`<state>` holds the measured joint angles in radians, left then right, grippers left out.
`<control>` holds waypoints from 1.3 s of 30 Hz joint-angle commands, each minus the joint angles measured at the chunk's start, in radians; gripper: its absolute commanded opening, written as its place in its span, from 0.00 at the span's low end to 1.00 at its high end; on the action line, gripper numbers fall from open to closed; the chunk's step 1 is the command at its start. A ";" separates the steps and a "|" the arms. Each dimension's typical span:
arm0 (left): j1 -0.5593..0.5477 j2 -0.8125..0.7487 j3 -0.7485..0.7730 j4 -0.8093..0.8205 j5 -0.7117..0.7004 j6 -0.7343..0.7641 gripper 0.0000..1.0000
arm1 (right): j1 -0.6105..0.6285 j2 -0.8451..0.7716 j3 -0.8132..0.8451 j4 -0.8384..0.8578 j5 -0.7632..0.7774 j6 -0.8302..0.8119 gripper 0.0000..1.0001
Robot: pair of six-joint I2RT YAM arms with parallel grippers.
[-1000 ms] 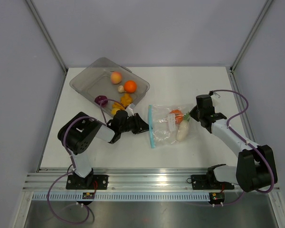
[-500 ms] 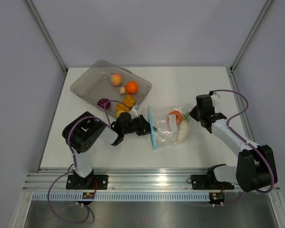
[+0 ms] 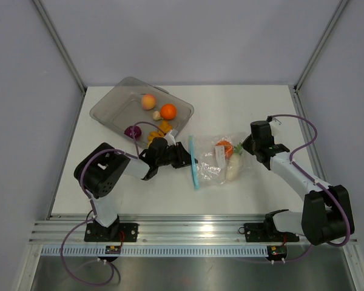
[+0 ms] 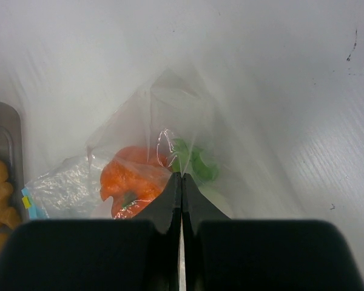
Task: Open the zip-top bag and remove the fake food
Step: Pick up the fake vegetable from the zipper food storage bag.
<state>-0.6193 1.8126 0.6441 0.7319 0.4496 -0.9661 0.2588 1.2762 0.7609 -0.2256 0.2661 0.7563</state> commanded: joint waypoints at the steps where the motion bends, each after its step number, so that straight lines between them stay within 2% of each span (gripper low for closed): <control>1: 0.021 -0.009 0.051 -0.038 -0.038 0.073 0.25 | -0.007 -0.023 0.008 0.035 -0.014 0.006 0.00; 14: 0.092 -0.070 0.131 -0.246 -0.086 0.228 0.26 | -0.006 -0.018 0.008 0.042 -0.027 0.003 0.00; 22: 0.053 -0.105 0.060 -0.174 -0.054 0.121 0.28 | -0.007 -0.018 0.009 0.042 -0.030 0.003 0.00; 25: 0.023 -0.170 0.023 -0.226 -0.104 0.101 0.29 | -0.007 -0.020 0.009 0.039 -0.031 0.003 0.00; 27: 0.000 -0.235 0.020 -0.323 -0.162 0.121 0.30 | -0.007 -0.020 0.009 0.039 -0.033 0.005 0.00; 30: -0.017 -0.263 -0.004 -0.356 -0.200 0.110 0.31 | -0.007 -0.018 0.009 0.042 -0.034 0.003 0.00; 34: -0.026 -0.225 -0.049 -0.263 -0.108 0.046 0.31 | -0.007 -0.017 0.011 0.042 -0.034 0.003 0.00; 39: -0.063 -0.147 -0.034 -0.158 -0.042 -0.020 0.33 | -0.007 -0.020 0.009 0.040 -0.034 0.005 0.00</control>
<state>-0.6579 1.6234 0.6048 0.4572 0.3477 -0.9291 0.2588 1.2762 0.7609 -0.2218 0.2417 0.7563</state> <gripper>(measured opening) 0.322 0.009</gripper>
